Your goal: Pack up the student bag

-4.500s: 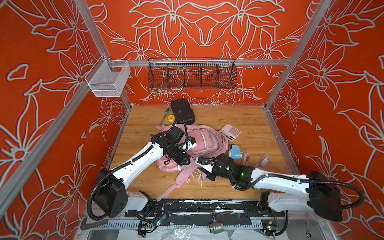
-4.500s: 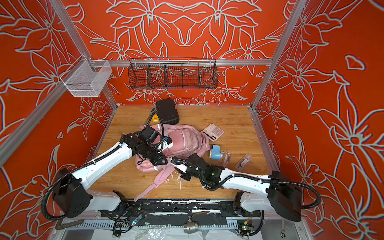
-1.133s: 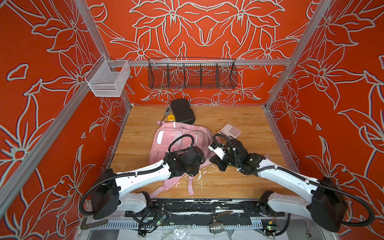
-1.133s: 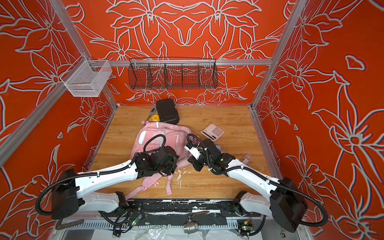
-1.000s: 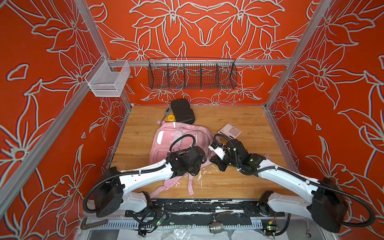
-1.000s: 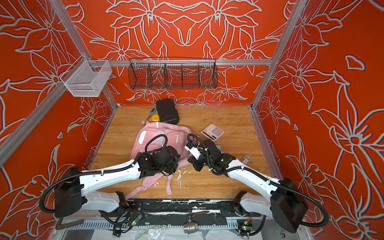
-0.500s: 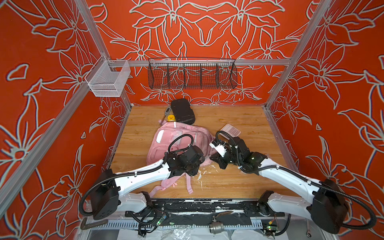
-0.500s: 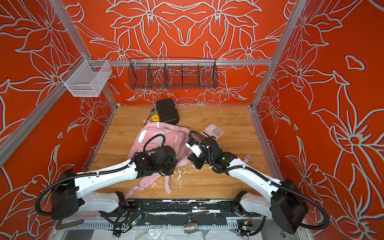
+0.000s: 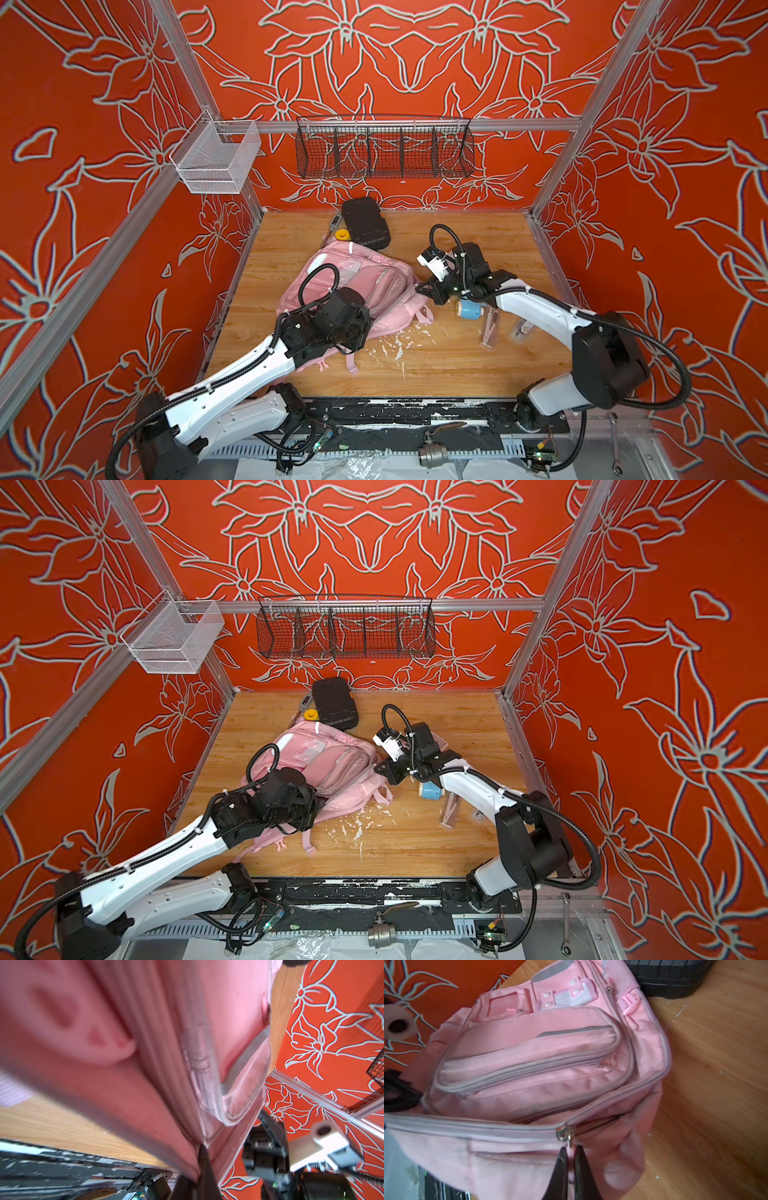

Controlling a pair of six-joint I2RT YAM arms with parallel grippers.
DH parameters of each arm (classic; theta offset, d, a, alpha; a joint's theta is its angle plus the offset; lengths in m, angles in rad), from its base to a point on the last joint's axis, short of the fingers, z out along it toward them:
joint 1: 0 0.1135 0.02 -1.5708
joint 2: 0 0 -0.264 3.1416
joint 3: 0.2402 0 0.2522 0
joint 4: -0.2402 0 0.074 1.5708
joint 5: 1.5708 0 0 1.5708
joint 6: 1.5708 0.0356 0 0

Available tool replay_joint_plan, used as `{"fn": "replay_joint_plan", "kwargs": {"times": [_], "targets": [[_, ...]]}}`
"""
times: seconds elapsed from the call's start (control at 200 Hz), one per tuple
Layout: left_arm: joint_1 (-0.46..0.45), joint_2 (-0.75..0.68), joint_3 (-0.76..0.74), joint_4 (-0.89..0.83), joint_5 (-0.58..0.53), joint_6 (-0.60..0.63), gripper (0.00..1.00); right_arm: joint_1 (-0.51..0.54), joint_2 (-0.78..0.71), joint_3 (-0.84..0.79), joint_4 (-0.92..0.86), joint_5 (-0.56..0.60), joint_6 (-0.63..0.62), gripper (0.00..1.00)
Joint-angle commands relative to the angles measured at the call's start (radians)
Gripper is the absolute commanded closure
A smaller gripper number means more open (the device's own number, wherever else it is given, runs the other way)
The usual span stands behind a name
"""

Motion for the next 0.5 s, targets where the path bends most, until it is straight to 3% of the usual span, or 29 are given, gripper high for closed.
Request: {"fn": "replay_joint_plan", "kwargs": {"times": [0.0,0.165,0.495], "targets": [[0.003,-0.093,-0.020,-0.165,0.021,0.026,1.00,-0.048,0.085,0.070,0.041,0.081,-0.006,1.00],[0.014,-0.134,-0.029,-0.247,0.005,0.025,1.00,-0.047,0.158,0.152,-0.001,0.023,-0.012,1.00],[0.104,-0.176,-0.012,-0.319,-0.010,0.094,1.00,-0.045,0.030,0.044,-0.002,-0.014,-0.048,1.00]]}}
